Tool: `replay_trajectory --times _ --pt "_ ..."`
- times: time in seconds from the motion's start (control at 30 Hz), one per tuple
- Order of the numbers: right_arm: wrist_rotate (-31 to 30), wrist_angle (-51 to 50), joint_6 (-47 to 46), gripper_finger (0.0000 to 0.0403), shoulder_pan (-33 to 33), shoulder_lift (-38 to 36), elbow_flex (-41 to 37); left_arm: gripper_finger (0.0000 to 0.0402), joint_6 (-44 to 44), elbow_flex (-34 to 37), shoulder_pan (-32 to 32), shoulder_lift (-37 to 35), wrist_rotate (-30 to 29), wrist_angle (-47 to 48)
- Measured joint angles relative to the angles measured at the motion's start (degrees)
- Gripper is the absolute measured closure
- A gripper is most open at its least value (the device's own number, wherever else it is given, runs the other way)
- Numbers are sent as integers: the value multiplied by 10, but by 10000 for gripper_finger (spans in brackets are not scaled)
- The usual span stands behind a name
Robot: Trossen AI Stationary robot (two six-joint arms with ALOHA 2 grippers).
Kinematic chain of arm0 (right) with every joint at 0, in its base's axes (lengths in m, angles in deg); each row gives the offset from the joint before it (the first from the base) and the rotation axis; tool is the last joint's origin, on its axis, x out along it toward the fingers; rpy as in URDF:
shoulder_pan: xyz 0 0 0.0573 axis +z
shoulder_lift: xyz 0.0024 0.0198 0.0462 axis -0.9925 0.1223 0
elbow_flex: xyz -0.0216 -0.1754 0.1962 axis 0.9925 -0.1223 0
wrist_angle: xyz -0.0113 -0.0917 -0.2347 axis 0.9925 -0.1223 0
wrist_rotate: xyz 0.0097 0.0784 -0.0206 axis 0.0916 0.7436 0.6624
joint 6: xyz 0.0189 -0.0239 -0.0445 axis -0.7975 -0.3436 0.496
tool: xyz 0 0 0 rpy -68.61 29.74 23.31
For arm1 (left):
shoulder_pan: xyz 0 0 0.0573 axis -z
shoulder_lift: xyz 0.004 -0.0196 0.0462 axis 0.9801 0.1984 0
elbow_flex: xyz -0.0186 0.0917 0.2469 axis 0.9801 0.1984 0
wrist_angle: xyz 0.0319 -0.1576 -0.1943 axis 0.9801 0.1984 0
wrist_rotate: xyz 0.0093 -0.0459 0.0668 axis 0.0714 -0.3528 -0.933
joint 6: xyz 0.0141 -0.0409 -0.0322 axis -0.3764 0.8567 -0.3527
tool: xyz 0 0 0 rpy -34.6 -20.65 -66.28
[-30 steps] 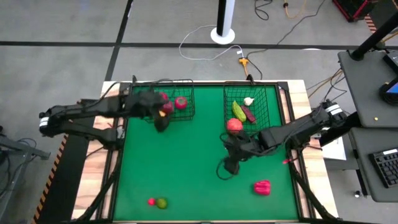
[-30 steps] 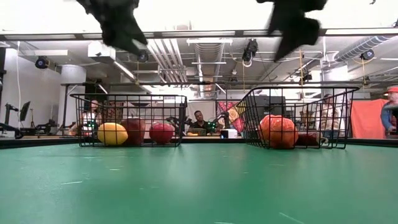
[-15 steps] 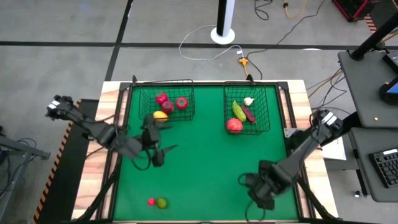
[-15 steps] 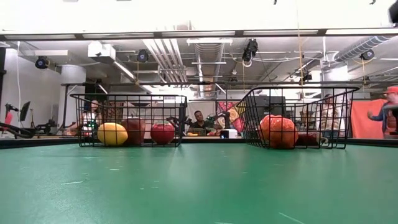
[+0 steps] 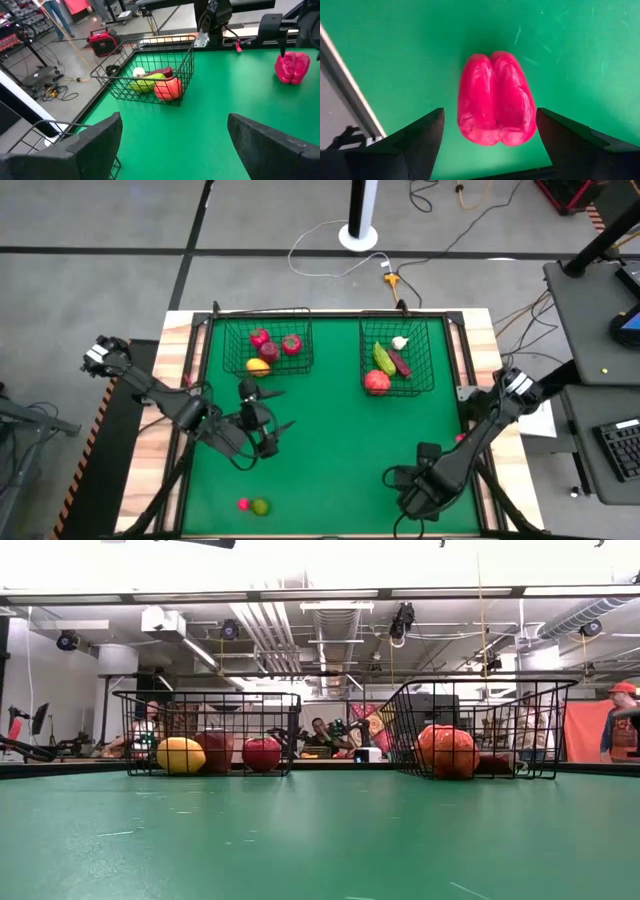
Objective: Sort produce into baskets
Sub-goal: Put the red bell pepper into the right wire basket
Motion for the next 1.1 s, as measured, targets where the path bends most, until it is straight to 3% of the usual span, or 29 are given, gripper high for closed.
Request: replay_trajectory --times 0.53,0.83,0.93,1.1 --pt "24 4 79 102 -38 82 -10 61 1 0 0 0 0 -2" --pt "42 5 106 164 -49 91 -10 61 8 0 0 4 0 -1" --pt "40 5 106 168 -54 77 -10 61 8 0 0 5 0 -1" --pt "-23 11 87 166 -83 37 18 61 8 0 0 5 0 -1"
